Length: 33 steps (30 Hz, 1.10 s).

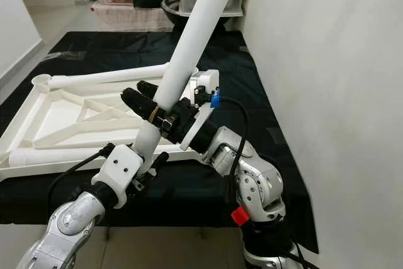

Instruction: Building children table

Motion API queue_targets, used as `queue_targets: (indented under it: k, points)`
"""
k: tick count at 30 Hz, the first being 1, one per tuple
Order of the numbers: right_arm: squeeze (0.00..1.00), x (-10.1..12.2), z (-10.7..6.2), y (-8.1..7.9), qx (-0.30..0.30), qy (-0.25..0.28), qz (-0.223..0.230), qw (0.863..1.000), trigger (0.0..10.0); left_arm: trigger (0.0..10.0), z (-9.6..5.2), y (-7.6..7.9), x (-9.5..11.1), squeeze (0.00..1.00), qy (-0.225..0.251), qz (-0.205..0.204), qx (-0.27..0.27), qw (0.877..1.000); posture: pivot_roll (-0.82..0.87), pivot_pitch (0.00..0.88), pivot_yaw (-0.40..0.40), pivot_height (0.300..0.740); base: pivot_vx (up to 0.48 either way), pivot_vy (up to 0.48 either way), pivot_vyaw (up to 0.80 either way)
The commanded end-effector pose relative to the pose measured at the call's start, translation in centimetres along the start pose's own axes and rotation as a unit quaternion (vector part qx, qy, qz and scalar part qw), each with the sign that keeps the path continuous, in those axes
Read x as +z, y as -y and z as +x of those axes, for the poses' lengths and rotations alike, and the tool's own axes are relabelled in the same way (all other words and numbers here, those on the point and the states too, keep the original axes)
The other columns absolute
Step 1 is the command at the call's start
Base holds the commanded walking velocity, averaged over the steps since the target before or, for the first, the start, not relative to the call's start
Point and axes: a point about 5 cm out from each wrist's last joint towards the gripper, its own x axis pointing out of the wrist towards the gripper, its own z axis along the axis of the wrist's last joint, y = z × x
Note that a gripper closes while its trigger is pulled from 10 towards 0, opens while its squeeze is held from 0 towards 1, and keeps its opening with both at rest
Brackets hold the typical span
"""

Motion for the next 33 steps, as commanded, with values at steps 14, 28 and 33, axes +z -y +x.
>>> queue_targets:
  k: [14,28,33]
  points:
    - [0.00,-0.8,0.3,-1.0,0.031,-0.018,0.003,0.999,10.0,10.0,0.6,0.1,0.1,0.00,-0.012,-0.005,0.007,1.000,0.07,0.039,0.004,0.740,0.000,0.000,0.00]
    - [0.00,-0.9,0.4,-1.3,0.039,-0.018,0.003,0.999,10.0,9.9,1.5,0.6,0.3,0.00,-0.002,-0.009,-0.006,1.000,0.07,0.033,0.008,0.740,0.000,0.000,0.00]
    - [0.00,-0.9,0.4,-1.3,0.038,-0.018,0.002,0.999,10.0,10.0,1.5,1.7,0.4,0.00,-0.003,-0.015,-0.044,0.999,0.07,0.026,0.006,0.740,0.000,0.000,0.00]
